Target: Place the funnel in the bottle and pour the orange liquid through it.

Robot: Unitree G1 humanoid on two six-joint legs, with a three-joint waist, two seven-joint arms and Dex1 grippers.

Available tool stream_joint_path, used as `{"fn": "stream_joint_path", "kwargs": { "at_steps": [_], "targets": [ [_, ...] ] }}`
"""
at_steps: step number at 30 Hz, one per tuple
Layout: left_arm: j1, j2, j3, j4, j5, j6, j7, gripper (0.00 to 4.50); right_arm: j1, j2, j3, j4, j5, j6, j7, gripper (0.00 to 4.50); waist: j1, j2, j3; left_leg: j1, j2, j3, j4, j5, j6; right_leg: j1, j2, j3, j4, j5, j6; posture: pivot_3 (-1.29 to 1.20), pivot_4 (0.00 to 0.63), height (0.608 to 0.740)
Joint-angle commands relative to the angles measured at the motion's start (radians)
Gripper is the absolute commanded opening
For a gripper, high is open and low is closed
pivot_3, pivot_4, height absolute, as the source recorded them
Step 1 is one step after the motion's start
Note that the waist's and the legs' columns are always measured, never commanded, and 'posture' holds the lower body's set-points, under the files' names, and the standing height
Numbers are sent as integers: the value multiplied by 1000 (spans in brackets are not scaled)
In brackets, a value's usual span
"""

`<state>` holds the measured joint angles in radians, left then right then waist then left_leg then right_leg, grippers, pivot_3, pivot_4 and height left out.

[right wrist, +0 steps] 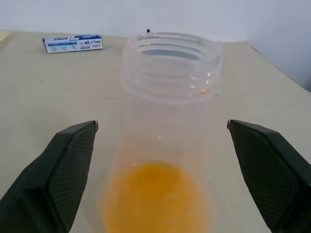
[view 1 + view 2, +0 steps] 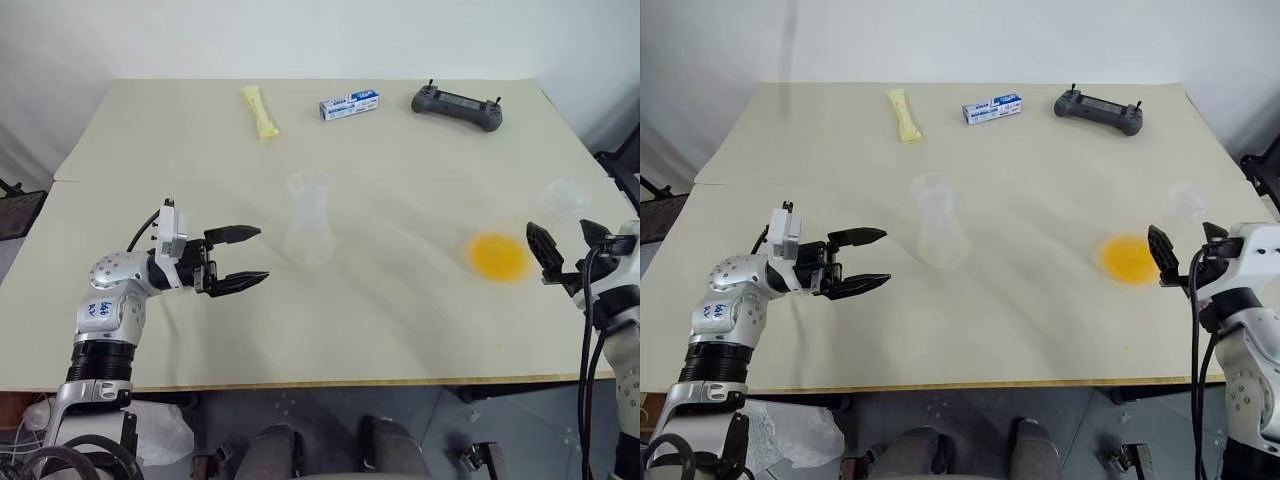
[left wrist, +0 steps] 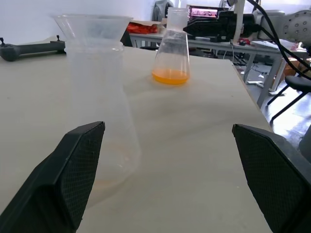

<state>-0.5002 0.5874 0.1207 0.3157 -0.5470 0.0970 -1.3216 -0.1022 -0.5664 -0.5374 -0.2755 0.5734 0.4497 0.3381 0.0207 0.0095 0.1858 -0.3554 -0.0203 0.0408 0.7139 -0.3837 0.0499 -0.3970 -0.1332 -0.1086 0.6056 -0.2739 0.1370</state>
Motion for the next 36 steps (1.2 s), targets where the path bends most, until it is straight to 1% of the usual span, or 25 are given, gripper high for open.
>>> {"fn": "stream_joint_path", "kwargs": {
  "at_steps": [1,11,12,13,14,17,18,22,27,30,32,33,35,36],
  "targets": [
    [-4,0,25,-43,-8,-9,10,4460,-52,-23,7,42,-14,-38,28,4500,0,0,0,0,0,0,0,0,0,0,0,0,0,0,0,0,150,740],
    [-9,0,26,-46,-9,-7,17,4460,-184,-40,26,182,-39,-52,58,4500,-1,1,1,0,0,0,0,0,0,0,0,-1,-1,0,0,0,150,740],
    [-9,1,27,-46,-9,-8,16,4500,-189,-39,24,183,-40,-52,56,4102,-1,1,1,0,0,0,0,0,0,0,0,-1,-1,0,0,0,150,740],
    [-11,1,27,-45,-10,-7,17,4500,-190,-37,23,178,-38,-51,56,3895,0,2,1,0,0,0,0,0,0,0,0,-1,-1,0,0,0,150,740],
    [-12,2,28,-43,-9,-7,16,4500,-188,-35,22,167,-35,-47,54,3594,0,2,1,0,0,0,0,0,0,0,0,-1,-1,0,0,0,150,740],
    [-18,3,28,-34,-8,-9,13,4500,-177,-24,22,124,-18,-33,48,2548,0,2,1,-1,0,0,0,0,0,0,0,-1,-1,0,0,0,150,740],
    [-21,4,28,-29,-8,-10,10,4500,-172,-21,24,102,-13,-23,42,2432,0,3,1,-1,0,0,0,0,0,0,0,-1,-1,0,0,0,150,740],
    [-58,4,23,23,0,-21,-13,4500,-189,-16,54,-12,-5,25,0,2437,-1,4,2,-1,0,0,0,0,0,0,0,-1,-1,0,0,0,150,740],
    [-138,-2,11,146,17,-54,-69,4500,-295,-42,163,-156,-48,128,-79,2437,-4,5,3,-1,0,0,0,0,0,-1,0,-1,-1,0,0,0,150,740],
    [-195,-4,0,232,37,-77,-113,4500,-372,-78,271,-211,-129,177,-107,2437,-6,5,3,-4,0,0,0,0,0,-4,0,-2,0,0,0,0,150,740],
    [-227,-7,0,285,52,-97,-132,4500,-409,-99,331,-229,-172,208,-113,2437,-5,5,3,-8,-1,0,1,0,0,-8,0,-2,1,0,0,0,150,740],
    [-252,-9,3,321,60,-113,-140,4500,-435,-114,375,-238,-196,226,-106,2437,-5,5,3,-13,-1,0,3,0,0,-13,0,-2,1,0,0,0,150,740],
    [-298,-13,8,386,72,-126,-150,4500,-515,-178,521,-244,-285,259,-56,2437,-5,5,3,-15,-1,0,3,0,0,-15,0,-3,3,0,1,0,150,740],
    [-313,-15,9,408,77,-128,-155,4500,-548,-193,569,-240,-309,269,-38,2437,-7,5,3,-16,-2,1,3,0,0,-16,-1,-3,3,0,1,0,150,740]
  ]
}}
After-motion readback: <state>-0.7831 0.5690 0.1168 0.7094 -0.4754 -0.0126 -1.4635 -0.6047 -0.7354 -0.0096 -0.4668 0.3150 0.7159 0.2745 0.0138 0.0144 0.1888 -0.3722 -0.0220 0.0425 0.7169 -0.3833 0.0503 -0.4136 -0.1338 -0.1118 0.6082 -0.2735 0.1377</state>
